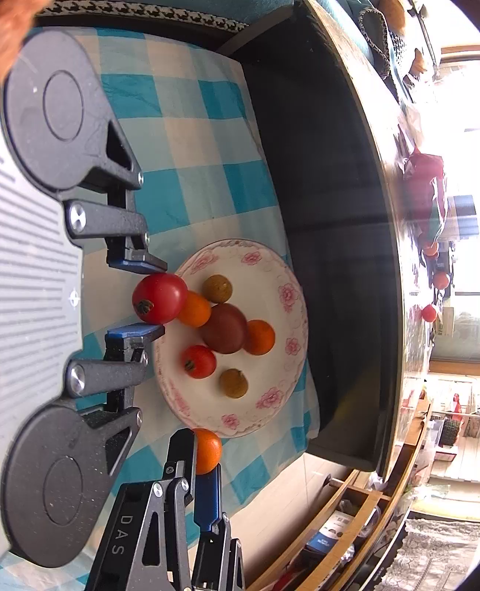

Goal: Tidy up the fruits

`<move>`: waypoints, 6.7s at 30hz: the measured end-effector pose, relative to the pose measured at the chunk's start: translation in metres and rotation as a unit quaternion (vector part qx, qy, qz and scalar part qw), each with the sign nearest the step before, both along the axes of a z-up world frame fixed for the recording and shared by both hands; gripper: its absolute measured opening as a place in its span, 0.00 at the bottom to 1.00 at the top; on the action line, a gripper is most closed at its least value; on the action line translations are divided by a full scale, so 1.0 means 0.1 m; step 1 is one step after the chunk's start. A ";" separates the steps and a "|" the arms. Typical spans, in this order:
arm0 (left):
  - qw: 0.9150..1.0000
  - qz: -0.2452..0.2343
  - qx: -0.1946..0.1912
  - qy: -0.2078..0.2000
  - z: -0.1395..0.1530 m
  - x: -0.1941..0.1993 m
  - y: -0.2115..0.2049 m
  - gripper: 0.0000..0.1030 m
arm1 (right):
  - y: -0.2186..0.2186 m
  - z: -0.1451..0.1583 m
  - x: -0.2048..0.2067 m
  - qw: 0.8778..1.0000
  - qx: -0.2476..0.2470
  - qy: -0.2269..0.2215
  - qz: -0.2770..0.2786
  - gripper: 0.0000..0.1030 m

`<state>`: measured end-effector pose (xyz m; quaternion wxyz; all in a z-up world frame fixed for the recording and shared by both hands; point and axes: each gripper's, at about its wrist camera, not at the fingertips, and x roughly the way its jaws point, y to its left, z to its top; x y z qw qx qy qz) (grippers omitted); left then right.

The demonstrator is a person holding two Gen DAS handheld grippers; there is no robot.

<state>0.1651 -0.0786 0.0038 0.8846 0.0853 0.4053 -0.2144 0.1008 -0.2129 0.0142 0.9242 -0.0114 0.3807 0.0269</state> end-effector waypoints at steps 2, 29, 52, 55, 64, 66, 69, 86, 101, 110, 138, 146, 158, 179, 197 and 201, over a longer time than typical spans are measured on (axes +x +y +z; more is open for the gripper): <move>1.000 0.002 0.001 -0.002 0.00 0.05 -0.01 0.37 | -0.02 0.00 0.06 1.000 0.004 -0.001 -0.003 0.25; 0.999 0.002 0.015 -0.032 -0.15 0.48 -0.12 0.37 | -0.07 -0.25 0.60 0.999 -0.020 -0.022 0.012 0.25; 0.999 0.002 0.007 -0.051 -0.24 0.65 -0.21 0.37 | -0.11 -0.38 0.73 0.999 -0.017 -0.032 0.012 0.25; 0.999 0.000 0.009 -0.052 -0.23 0.65 -0.22 0.37 | -0.12 -0.38 0.73 0.999 -0.015 -0.036 0.012 0.25; 0.999 -0.002 0.011 -0.053 -0.23 0.65 -0.25 0.37 | -0.13 -0.37 0.74 0.999 -0.013 -0.040 0.008 0.25; 0.999 -0.004 0.011 -0.053 -0.22 0.64 -0.26 0.38 | -0.13 -0.36 0.73 0.999 -0.012 -0.042 0.008 0.25; 0.998 -0.007 0.011 -0.054 -0.22 0.63 -0.28 0.40 | -0.13 -0.35 0.73 0.999 -0.011 -0.044 0.007 0.25; 0.997 -0.008 0.015 -0.073 -0.06 0.55 -0.31 0.47 | -0.17 -0.25 0.69 0.999 -0.004 -0.053 -0.004 0.30; 0.996 0.015 0.012 -0.087 0.11 0.41 -0.20 0.56 | -0.20 -0.13 0.61 0.998 0.004 -0.059 -0.017 0.32; 0.995 0.044 0.012 -0.092 0.15 0.21 -0.08 0.68 | -0.23 0.03 0.45 0.997 0.007 -0.064 -0.033 0.33; 0.991 0.094 0.030 -0.094 0.05 -0.67 0.09 1.00 | -0.10 0.05 -0.36 0.997 0.030 -0.032 -0.059 0.40; 0.990 0.092 0.036 -0.102 0.08 -0.78 0.10 1.00 | -0.09 0.07 -0.48 0.997 0.036 -0.033 -0.064 0.41; 0.989 0.093 0.034 -0.107 0.11 -0.93 0.14 1.00 | -0.06 0.09 -0.58 0.997 0.038 -0.038 -0.064 0.41; 0.991 0.091 0.027 -0.099 0.17 -1.22 0.21 1.00 | 0.03 0.18 -0.91 0.996 0.044 -0.047 -0.066 0.41; 0.991 0.088 0.024 -0.098 0.19 -1.37 0.25 1.00 | 0.09 0.17 -1.09 0.996 0.048 -0.041 -0.067 0.41; 0.991 0.085 0.025 -0.099 0.20 -1.43 0.25 1.00 | 0.11 0.18 -1.13 0.996 0.049 -0.043 -0.065 0.41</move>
